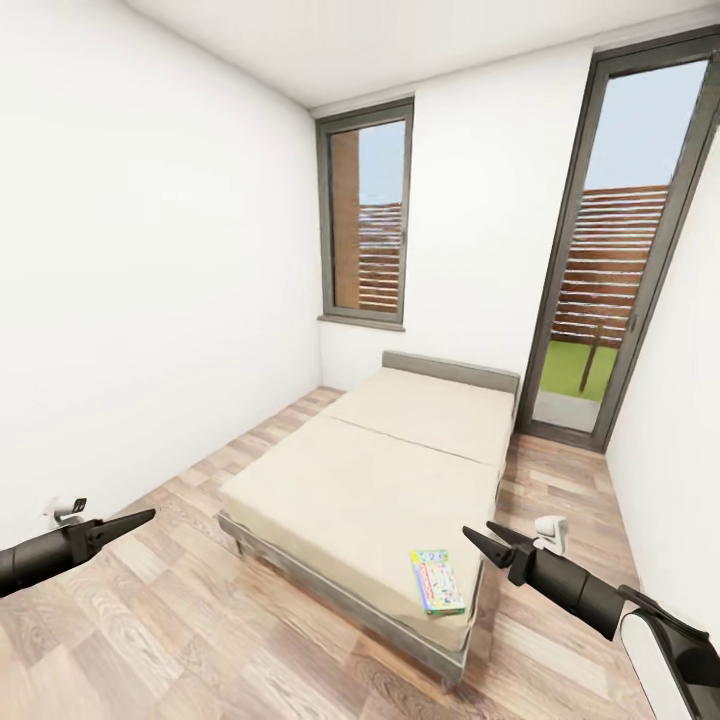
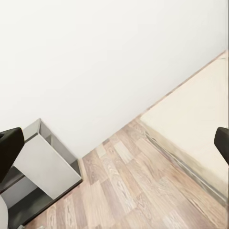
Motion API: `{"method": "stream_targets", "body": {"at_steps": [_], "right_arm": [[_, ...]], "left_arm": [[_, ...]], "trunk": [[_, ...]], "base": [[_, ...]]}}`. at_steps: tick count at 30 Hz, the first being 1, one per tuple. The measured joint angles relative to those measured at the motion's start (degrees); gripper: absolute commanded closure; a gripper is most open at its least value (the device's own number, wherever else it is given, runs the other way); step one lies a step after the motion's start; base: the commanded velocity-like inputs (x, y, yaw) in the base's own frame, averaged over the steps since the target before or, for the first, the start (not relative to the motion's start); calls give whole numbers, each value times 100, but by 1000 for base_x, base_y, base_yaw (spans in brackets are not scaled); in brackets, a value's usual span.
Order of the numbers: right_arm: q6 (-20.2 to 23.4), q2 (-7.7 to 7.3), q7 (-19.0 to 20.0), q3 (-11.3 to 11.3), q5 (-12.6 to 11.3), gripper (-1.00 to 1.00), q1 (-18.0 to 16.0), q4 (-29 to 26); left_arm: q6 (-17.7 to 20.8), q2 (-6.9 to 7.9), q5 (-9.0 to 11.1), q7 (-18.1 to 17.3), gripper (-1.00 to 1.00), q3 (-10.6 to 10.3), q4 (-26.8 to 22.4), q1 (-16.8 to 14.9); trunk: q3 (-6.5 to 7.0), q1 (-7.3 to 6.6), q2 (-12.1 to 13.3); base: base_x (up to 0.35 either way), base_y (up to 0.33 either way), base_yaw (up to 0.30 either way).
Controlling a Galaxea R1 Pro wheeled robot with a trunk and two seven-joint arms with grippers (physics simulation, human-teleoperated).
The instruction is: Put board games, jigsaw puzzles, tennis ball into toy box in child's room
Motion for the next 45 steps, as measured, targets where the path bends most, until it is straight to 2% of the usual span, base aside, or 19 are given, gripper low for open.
{"method": "stream_targets", "body": {"at_steps": [24, 36, 45], "right_arm": [[-2, 4, -8, -8, 0, -100, 0, 12], [5, 6, -9, -5, -4, -100, -1, 12], [31, 8, -16, -27, -7, -100, -1, 23]], "left_arm": [[0, 0, 3, 0, -100, 0, 0, 0], [0, 1, 0, 0, -100, 1, -3, 2], [0, 1, 4, 0, -100, 1, -2, 4]], "trunk": [[158, 0, 0], [178, 0, 1], [129, 0, 1]], "base": [[0, 2, -213], [0, 105, -34], [0, 22, -2]]}}
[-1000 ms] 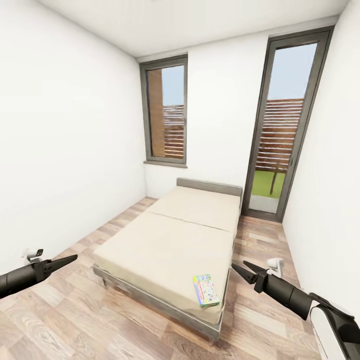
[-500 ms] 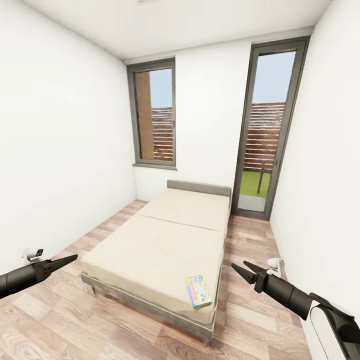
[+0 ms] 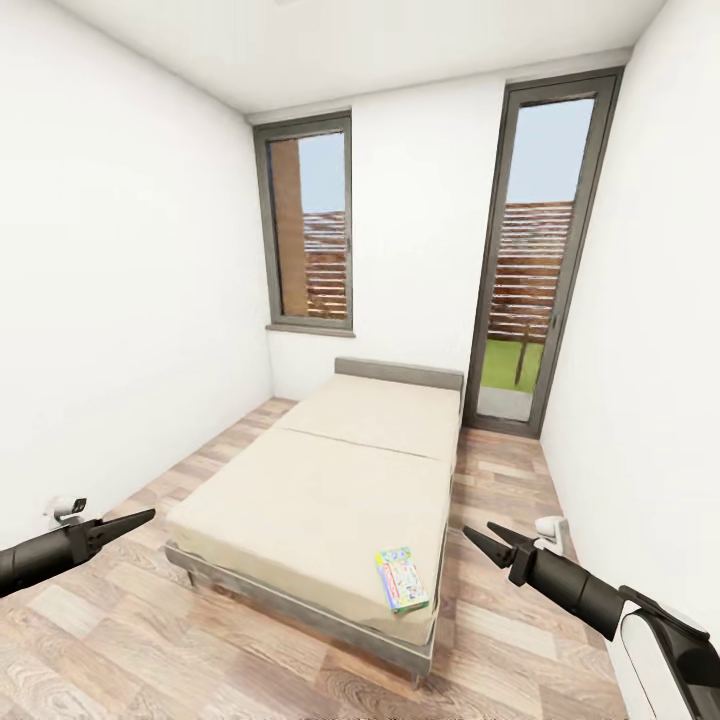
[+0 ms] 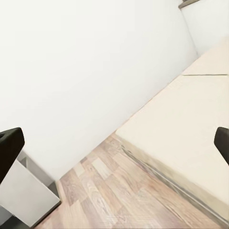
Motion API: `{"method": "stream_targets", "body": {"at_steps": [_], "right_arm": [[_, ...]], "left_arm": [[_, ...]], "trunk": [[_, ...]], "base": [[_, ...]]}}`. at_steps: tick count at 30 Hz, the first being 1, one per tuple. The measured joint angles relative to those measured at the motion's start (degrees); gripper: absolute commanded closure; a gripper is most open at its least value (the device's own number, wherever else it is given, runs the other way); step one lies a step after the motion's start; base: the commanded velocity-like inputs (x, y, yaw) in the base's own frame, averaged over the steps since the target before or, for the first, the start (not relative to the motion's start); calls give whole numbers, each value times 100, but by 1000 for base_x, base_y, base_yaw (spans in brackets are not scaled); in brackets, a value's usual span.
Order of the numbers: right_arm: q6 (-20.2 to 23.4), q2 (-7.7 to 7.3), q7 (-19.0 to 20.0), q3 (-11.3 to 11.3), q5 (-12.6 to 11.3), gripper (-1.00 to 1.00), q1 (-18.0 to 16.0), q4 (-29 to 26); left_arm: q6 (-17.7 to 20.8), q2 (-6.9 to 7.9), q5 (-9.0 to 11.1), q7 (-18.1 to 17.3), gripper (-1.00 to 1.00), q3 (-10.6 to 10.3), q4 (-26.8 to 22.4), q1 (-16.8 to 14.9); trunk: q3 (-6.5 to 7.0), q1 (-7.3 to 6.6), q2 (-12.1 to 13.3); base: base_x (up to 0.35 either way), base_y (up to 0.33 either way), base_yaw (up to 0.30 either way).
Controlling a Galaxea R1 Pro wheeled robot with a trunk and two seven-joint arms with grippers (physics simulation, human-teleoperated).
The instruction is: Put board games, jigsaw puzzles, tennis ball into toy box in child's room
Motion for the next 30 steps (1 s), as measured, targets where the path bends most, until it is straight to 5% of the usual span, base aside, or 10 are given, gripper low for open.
{"method": "stream_targets", "body": {"at_steps": [15, 30], "right_arm": [[96, 0, -8, -13, -4, -100, 1, 80], [99, 0, -10, -13, -3, -100, 2, 84]], "left_arm": [[0, -1, 9, -1, -100, -1, 1, -3], [0, -1, 8, -1, -100, -2, 2, -3]], "trunk": [[-132, 0, 0], [-182, -2, -1]], "base": [[0, 54, -82], [137, 5, -243]]}}
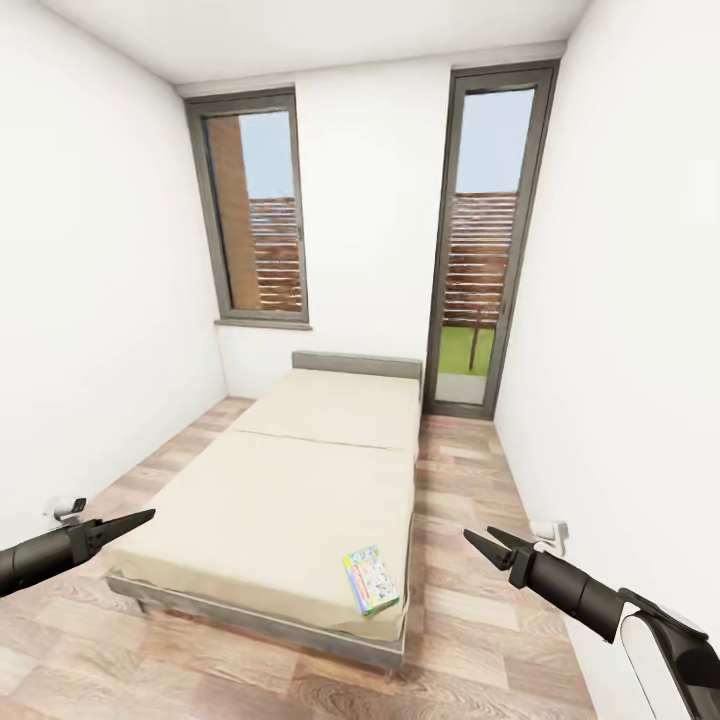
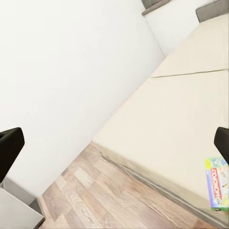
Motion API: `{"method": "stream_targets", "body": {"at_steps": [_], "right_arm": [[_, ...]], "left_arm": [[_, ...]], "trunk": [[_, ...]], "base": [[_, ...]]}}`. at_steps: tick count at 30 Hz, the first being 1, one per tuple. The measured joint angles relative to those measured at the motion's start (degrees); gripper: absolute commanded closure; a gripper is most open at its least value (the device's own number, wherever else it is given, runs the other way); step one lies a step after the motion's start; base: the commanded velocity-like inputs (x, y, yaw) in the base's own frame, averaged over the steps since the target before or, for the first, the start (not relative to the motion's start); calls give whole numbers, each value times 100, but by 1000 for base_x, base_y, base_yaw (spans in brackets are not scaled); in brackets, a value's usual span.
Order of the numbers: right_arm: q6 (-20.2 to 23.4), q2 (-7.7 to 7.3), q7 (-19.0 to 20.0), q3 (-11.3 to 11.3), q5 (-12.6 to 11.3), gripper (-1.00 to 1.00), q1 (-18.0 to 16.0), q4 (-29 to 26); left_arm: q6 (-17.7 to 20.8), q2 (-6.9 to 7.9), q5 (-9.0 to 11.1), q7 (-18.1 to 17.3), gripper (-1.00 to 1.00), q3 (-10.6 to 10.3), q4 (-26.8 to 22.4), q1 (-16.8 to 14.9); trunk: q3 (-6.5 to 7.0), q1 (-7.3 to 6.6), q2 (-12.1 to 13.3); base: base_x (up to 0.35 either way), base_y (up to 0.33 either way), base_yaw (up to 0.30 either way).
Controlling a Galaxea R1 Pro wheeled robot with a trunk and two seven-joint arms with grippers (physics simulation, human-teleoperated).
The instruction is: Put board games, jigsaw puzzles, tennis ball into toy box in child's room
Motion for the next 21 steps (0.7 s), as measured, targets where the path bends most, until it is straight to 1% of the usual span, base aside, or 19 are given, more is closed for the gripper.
{"method": "stream_targets", "body": {"at_steps": [5, 12, 21], "right_arm": [[0, 0, 0, 0, 3, -100, 0, 0], [-3, 0, 0, 0, 4, -100, 0, 2], [-8, 0, -8, 0, 5, -100, 0, 34]], "left_arm": [[0, 0, -1, 0, -100, 0, 0, 0], [0, 0, -4, 0, -100, 0, 0, -2], [0, 0, -8, 0, -100, 0, 1, -3]], "trunk": [[-1, 1, 0], [-1, 2, 0], [-1, 1, 0]], "base": [[108, 0, -277], [29, 8, -278], [78, 80, -278]]}}
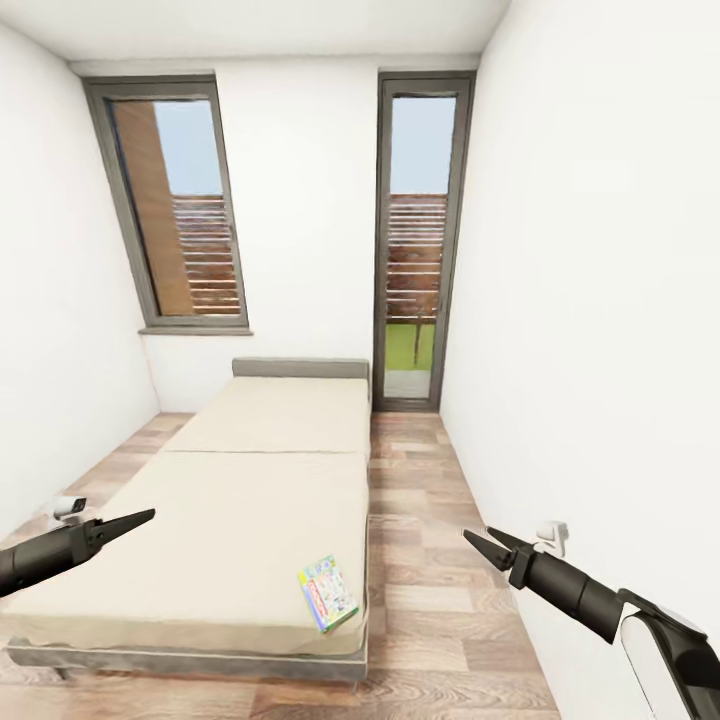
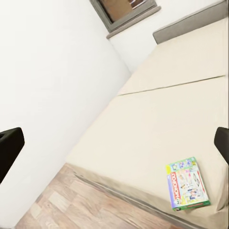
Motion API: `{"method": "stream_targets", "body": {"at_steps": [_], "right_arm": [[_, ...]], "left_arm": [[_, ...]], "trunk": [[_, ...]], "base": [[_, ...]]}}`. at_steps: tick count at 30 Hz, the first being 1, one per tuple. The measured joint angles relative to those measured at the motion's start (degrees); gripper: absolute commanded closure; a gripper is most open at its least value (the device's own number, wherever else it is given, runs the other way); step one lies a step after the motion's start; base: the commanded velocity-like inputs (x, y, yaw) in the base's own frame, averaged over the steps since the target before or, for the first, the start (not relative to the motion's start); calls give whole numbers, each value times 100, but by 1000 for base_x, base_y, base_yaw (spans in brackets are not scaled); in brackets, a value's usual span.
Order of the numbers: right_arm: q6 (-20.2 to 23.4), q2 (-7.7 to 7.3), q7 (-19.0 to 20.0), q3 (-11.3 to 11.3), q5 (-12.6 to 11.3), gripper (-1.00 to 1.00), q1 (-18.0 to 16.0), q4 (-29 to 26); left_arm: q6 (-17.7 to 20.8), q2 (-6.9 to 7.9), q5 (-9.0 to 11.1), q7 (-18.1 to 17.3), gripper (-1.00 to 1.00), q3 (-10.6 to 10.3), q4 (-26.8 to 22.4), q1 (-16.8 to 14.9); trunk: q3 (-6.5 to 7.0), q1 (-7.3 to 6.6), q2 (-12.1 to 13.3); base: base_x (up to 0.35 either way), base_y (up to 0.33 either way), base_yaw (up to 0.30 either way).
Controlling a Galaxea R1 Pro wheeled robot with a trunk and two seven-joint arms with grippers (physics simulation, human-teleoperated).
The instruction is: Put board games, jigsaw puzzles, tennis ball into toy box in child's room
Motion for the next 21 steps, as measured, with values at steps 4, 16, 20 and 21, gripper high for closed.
{"method": "stream_targets", "body": {"at_steps": [4, 16, 20, 21], "right_arm": [[0, 0, -3, 0, -3, -100, 0, 14], [-7, 0, -7, 1, -1, -100, -1, 29], [-9, 0, -8, 6, 0, -100, -2, 29], [-7, 0, -9, 7, 1, -100, -2, 27]], "left_arm": [[0, 0, 7, 0, -100, 0, 1, 1], [0, 1, 7, 1, -100, 1, -3, 3], [0, 1, 3, 0, -100, 2, -4, 5], [0, 1, 6, 1, -100, 2, -4, 5]], "trunk": [[0, 0, 0], [0, 1, 1], [0, 1, 1], [-2, 1, 1]], "base": [[89, 28, -279], [18, 28, -146], [2, 170, -17], [1, 108, -8]]}}
